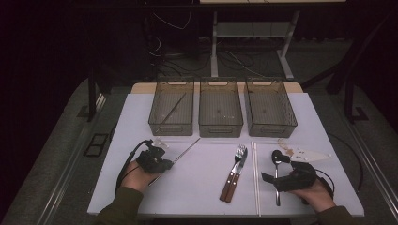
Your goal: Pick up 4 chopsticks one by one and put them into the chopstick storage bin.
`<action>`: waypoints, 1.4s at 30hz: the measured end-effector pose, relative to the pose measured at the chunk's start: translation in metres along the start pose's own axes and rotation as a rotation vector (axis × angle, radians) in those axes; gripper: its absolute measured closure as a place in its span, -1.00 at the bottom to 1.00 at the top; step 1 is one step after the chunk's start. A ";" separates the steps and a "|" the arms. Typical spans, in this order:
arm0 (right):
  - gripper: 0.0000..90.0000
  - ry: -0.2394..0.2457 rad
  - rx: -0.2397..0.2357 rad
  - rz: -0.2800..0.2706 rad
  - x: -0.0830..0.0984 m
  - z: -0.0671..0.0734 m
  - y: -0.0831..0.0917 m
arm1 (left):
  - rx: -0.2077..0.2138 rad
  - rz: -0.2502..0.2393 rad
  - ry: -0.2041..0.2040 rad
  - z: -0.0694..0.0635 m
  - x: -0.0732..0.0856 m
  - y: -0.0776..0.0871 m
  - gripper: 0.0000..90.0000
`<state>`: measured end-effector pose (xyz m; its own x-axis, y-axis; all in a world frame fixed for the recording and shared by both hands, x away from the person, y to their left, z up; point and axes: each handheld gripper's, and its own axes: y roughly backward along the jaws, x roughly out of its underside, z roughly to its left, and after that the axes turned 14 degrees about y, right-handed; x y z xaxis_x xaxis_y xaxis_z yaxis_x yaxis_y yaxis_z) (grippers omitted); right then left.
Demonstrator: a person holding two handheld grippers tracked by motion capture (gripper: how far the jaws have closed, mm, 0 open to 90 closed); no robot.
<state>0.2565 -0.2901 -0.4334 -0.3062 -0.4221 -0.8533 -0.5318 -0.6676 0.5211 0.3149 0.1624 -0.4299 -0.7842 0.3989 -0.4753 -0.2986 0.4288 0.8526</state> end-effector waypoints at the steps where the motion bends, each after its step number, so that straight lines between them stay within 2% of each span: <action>1: -0.94 -0.001 -0.001 0.001 0.000 0.000 0.000 | -0.003 0.013 0.007 0.000 -0.002 0.000 0.85; 2: -0.94 0.000 -0.001 0.002 0.000 0.000 0.000 | -0.005 0.026 -0.003 0.000 -0.004 0.000 0.85; 7: -0.94 0.002 -0.003 0.004 0.000 0.000 -0.001 | -0.026 0.103 0.027 -0.004 -0.015 -0.003 0.85; 14: -0.94 -0.001 -0.002 0.004 0.000 0.000 -0.001 | -0.047 0.235 0.033 -0.006 -0.034 -0.007 0.84; 19: -0.94 0.000 -0.001 0.003 0.000 -0.001 -0.001 | -0.064 0.294 0.031 -0.008 -0.042 -0.011 0.84; 29: -0.94 0.002 -0.002 0.005 0.000 -0.001 -0.001 | -0.054 0.273 0.038 -0.007 -0.039 -0.009 0.89; 32: -0.94 0.000 -0.002 0.005 0.000 -0.001 -0.001 | -0.048 0.263 0.028 -0.005 -0.038 -0.009 0.89; 33: -0.94 0.002 -0.002 0.004 0.000 -0.001 -0.001 | -0.048 0.255 0.038 -0.006 -0.037 -0.008 0.89; 36: -0.94 0.001 -0.002 0.005 0.000 -0.001 -0.001 | -0.043 0.244 0.027 -0.005 -0.035 -0.007 0.89; 41: -0.94 0.001 0.000 0.004 0.000 -0.002 -0.001 | -0.008 0.191 0.024 -0.004 -0.031 -0.002 0.89; 42: -0.94 0.000 0.000 0.004 0.000 -0.002 -0.001 | 0.005 0.174 0.033 -0.004 -0.030 0.000 0.89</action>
<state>0.2582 -0.2908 -0.4341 -0.3088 -0.4248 -0.8510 -0.5302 -0.6660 0.5248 0.3359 0.1473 -0.4144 -0.8415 0.4404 -0.3130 -0.1543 0.3593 0.9204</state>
